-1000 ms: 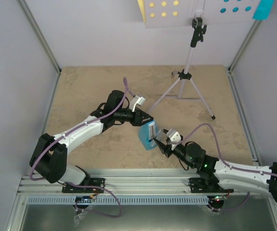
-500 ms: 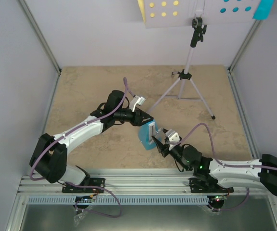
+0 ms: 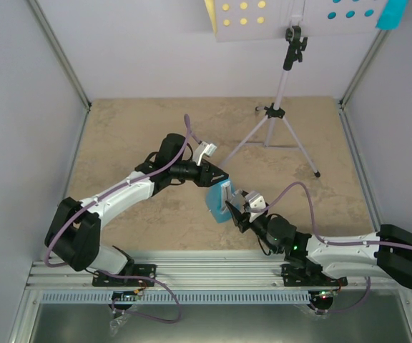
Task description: Pack up the instrument practice props
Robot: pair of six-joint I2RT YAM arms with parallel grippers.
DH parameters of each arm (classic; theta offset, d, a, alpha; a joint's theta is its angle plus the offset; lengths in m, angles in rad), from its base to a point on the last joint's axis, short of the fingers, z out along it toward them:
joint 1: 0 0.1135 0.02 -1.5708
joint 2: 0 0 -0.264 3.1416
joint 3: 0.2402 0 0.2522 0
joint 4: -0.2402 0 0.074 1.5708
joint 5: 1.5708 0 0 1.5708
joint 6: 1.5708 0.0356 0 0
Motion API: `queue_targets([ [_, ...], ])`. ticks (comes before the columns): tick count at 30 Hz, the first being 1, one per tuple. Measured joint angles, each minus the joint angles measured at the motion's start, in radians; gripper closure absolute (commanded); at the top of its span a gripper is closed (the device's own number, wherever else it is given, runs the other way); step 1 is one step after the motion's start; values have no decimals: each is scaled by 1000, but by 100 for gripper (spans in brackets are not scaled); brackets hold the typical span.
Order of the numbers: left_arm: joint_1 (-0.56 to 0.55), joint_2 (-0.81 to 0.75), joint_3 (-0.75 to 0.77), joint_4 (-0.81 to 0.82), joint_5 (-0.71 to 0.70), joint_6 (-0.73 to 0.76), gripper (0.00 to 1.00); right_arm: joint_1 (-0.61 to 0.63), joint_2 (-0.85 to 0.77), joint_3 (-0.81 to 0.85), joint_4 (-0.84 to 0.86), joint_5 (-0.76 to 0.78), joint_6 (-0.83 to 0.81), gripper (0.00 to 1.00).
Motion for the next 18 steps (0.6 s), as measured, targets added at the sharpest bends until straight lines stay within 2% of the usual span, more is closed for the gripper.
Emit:
queue_targets([
  [18, 0, 7, 8, -5, 1, 3, 57, 0, 69, 5, 69, 20, 9, 51],
])
